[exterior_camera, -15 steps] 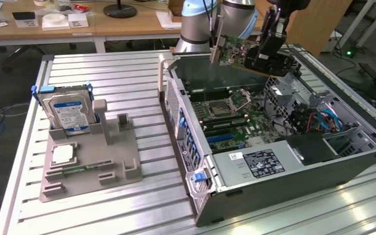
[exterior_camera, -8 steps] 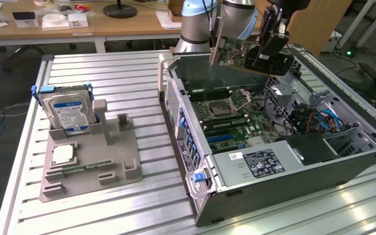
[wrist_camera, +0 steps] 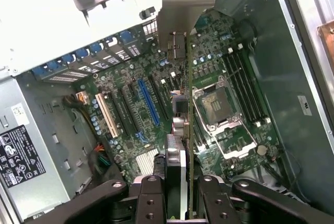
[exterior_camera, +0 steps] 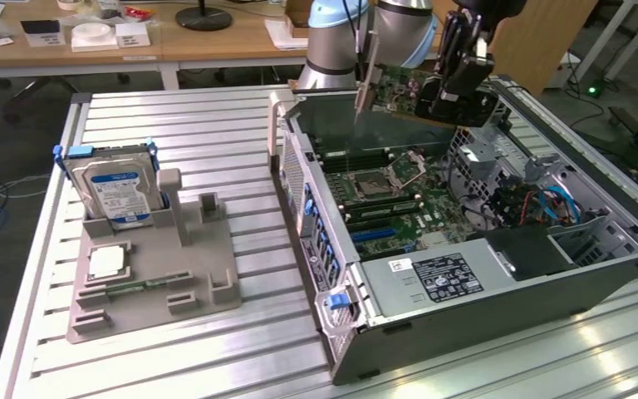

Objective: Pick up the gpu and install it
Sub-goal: 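Insert the gpu into the slot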

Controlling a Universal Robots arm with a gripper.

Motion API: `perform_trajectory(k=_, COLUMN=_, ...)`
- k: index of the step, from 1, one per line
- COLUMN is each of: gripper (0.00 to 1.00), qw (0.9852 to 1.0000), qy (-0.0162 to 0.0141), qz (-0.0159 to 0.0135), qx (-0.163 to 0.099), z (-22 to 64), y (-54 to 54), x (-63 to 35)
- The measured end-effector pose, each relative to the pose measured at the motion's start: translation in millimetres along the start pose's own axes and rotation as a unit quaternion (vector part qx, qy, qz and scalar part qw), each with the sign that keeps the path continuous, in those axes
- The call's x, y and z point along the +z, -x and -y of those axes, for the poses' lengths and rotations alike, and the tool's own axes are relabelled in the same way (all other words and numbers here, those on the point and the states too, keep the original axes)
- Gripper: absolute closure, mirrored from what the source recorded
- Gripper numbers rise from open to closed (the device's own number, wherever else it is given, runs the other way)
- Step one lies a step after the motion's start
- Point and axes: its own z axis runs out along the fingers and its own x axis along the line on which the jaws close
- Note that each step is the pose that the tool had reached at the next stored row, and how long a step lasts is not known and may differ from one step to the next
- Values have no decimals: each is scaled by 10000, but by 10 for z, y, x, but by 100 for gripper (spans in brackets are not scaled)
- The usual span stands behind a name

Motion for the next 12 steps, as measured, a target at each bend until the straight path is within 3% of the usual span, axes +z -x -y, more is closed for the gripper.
perform_trajectory(k=7, gripper=72, qw=9993, qy=-11, qz=0, qx=-362, z=6, y=3, x=12)
perform_trajectory(k=12, gripper=72, qw=9990, qy=-109, qz=13, qx=-441, z=7, y=6, x=34)
